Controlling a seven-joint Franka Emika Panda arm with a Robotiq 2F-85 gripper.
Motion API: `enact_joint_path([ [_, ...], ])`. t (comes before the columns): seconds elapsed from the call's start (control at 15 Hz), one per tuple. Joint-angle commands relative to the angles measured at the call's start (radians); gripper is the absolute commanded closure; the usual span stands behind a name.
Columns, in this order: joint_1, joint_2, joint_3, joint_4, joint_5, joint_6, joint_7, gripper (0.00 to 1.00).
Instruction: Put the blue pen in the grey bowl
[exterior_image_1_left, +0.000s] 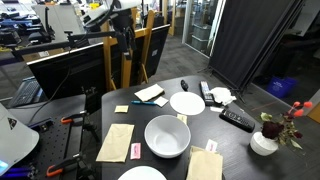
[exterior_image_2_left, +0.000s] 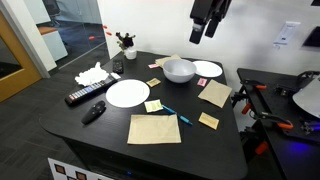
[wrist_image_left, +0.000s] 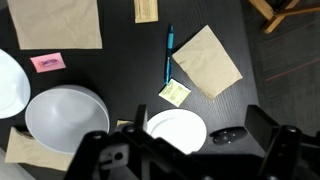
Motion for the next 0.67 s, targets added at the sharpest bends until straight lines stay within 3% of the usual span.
enact_joint_path([
  [0.0, -0.005, 0.071, 0.004, -0.022, 0.03, 0.131, 0.097, 0.0],
  [0.6, 0.001, 0.2, 0.002, -0.035, -0.183, 0.255, 0.425, 0.0],
])
